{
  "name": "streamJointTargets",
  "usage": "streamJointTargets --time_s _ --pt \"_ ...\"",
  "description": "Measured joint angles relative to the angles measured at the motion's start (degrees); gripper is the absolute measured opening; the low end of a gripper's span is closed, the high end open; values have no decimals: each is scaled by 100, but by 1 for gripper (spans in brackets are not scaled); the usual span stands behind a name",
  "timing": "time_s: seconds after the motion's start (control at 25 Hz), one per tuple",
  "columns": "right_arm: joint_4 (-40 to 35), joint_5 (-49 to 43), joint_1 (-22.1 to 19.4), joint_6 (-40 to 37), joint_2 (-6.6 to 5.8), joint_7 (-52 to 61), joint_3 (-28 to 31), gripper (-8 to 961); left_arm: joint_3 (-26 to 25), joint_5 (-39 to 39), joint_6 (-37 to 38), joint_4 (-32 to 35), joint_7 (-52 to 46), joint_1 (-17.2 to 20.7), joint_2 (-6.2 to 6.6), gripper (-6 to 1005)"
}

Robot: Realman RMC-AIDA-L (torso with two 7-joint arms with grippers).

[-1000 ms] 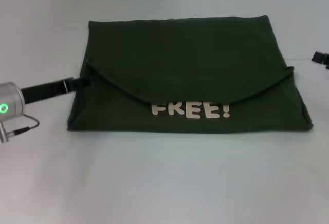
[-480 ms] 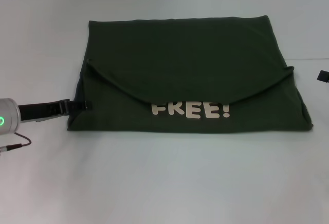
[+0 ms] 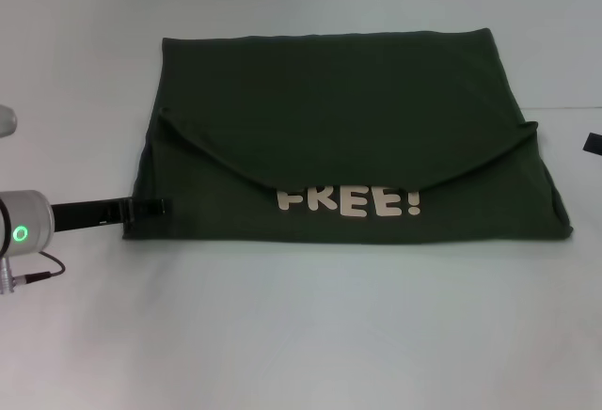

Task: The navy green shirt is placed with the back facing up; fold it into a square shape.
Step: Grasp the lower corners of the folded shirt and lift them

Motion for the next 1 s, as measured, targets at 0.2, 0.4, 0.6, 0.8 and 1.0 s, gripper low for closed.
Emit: streamJointTargets --time_s 0.2,0.4,0.6,0.8,1.0 --pt "10 0 -4 -21 0 34 -2 741 68 -7 -195 -88 198 -25 -21 722" --pt "13 0 -3 -25 0 54 -1 741 86 -7 -247 -154 357 -34 -33 723" --pt "-4 -23 14 -29 0 92 -3 740 198 18 -245 -155 389 -36 -51 722" --pt "-19 -71 29 -30 0 117 -10 740 385 39 -156 -155 324 -36 -57 725" --pt "-22 -71 19 -30 0 121 -10 739 380 33 -159 -155 316 -36 -57 718"
